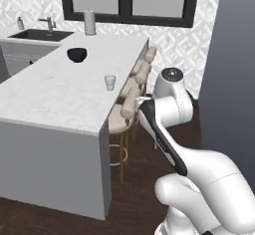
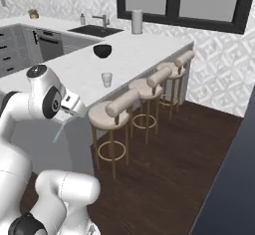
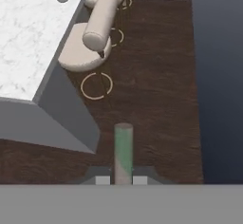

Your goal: Take a straw from the drawer in front and place it inside the glass cup on the dining counter.

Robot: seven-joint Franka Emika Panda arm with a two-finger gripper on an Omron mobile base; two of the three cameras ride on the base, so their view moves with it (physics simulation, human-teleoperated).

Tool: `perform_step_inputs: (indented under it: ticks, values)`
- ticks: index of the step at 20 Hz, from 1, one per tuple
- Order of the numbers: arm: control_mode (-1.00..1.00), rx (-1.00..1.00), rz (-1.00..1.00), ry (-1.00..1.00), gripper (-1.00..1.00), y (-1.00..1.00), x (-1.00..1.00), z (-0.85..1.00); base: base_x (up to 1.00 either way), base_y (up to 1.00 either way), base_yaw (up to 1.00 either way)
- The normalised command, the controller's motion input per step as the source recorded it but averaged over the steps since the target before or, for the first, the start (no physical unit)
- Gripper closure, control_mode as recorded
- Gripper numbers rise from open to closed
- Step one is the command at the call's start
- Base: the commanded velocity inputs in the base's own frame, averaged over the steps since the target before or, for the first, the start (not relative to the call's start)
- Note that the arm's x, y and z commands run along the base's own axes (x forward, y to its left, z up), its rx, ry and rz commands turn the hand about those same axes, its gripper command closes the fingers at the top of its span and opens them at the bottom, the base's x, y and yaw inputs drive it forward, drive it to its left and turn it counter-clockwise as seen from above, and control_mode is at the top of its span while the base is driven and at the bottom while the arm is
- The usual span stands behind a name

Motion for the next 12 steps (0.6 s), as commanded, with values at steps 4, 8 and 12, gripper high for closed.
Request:
perform_step_inputs:
  ticks: [4,8,12]
  values:
    - [1.0,0.0,0.0,0.0,1.0,0.0,0.0,0.0,0.87,-0.88,0.43]
    - [1.0,0.0,0.0,0.0,1.0,0.0,0.0,0.0,0.69,-0.85,0.48]
    - [1.0,0.0,0.0,0.0,1.0,0.0,0.0,0.0,0.44,-0.8,0.56]
